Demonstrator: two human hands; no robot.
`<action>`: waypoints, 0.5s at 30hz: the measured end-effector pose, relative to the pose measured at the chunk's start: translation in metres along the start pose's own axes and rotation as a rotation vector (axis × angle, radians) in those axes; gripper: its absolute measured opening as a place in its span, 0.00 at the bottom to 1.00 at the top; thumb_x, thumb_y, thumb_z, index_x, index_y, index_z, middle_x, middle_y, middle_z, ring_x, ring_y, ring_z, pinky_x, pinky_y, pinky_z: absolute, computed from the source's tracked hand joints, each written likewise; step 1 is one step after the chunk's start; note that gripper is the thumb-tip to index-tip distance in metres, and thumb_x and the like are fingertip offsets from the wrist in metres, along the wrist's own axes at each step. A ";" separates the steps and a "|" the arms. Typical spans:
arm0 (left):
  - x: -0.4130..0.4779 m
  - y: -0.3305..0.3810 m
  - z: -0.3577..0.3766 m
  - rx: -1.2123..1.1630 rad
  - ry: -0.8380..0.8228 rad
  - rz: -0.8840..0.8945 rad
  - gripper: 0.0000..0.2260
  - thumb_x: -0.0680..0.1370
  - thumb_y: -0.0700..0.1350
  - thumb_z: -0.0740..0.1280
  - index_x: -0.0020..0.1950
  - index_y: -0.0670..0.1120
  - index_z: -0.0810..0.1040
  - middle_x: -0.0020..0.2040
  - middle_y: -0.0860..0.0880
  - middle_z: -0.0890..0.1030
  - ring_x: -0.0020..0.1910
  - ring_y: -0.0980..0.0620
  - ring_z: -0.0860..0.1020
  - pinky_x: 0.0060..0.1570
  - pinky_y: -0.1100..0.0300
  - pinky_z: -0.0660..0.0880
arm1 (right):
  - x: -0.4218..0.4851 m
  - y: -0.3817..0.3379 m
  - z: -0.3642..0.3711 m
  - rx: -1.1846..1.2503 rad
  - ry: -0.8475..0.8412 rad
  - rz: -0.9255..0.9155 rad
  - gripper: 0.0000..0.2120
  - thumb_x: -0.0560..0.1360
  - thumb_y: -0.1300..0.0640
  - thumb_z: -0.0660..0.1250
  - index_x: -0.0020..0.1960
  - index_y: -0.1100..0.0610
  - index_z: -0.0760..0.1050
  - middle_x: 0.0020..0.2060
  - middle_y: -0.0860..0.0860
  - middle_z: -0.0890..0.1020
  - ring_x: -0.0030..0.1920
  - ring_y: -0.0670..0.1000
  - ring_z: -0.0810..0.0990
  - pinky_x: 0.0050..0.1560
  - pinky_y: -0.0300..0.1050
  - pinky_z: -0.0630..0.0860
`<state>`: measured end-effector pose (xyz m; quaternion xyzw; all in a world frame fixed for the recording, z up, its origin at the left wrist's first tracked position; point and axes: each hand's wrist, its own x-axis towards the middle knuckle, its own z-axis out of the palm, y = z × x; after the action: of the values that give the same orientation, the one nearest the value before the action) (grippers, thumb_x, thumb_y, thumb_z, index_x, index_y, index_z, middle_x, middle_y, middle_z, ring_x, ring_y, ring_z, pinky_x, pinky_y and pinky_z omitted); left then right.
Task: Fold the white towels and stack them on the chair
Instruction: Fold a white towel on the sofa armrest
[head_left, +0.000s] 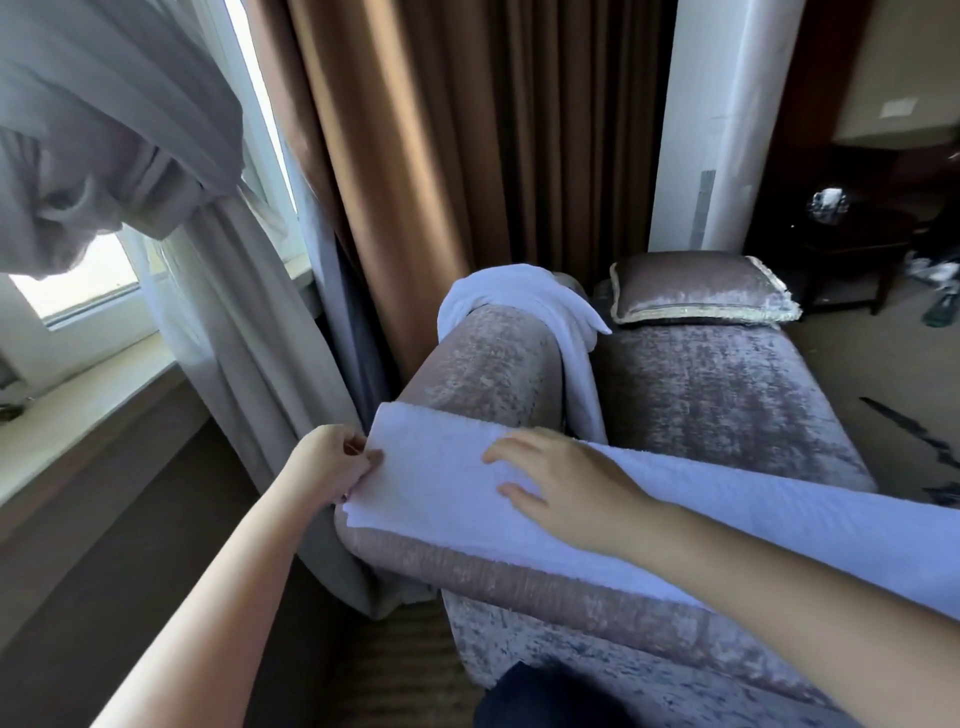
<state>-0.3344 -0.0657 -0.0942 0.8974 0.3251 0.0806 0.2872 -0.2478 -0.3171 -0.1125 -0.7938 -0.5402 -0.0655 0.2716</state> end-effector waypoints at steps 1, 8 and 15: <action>-0.002 -0.001 0.003 0.028 0.012 0.003 0.07 0.77 0.46 0.68 0.42 0.44 0.78 0.36 0.46 0.80 0.34 0.46 0.78 0.39 0.53 0.79 | -0.001 0.008 -0.002 -0.022 0.027 0.042 0.13 0.80 0.54 0.63 0.64 0.53 0.74 0.62 0.46 0.76 0.61 0.47 0.72 0.58 0.43 0.71; 0.008 0.017 0.012 -0.199 0.113 0.044 0.12 0.80 0.49 0.64 0.37 0.48 0.73 0.35 0.51 0.74 0.36 0.50 0.72 0.35 0.57 0.67 | 0.000 0.055 -0.005 -0.282 -0.030 0.473 0.14 0.83 0.52 0.55 0.66 0.54 0.70 0.58 0.50 0.78 0.60 0.54 0.71 0.58 0.51 0.70; 0.027 0.016 0.027 -0.214 0.242 0.055 0.13 0.82 0.46 0.61 0.38 0.45 0.69 0.32 0.52 0.70 0.38 0.48 0.70 0.36 0.55 0.61 | -0.001 0.065 -0.003 -0.176 0.019 0.494 0.13 0.84 0.55 0.53 0.57 0.57 0.75 0.51 0.53 0.77 0.53 0.55 0.75 0.52 0.52 0.72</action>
<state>-0.2957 -0.0709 -0.1079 0.8540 0.3222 0.2299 0.3377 -0.1897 -0.3369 -0.1341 -0.9215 -0.3198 -0.0512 0.2144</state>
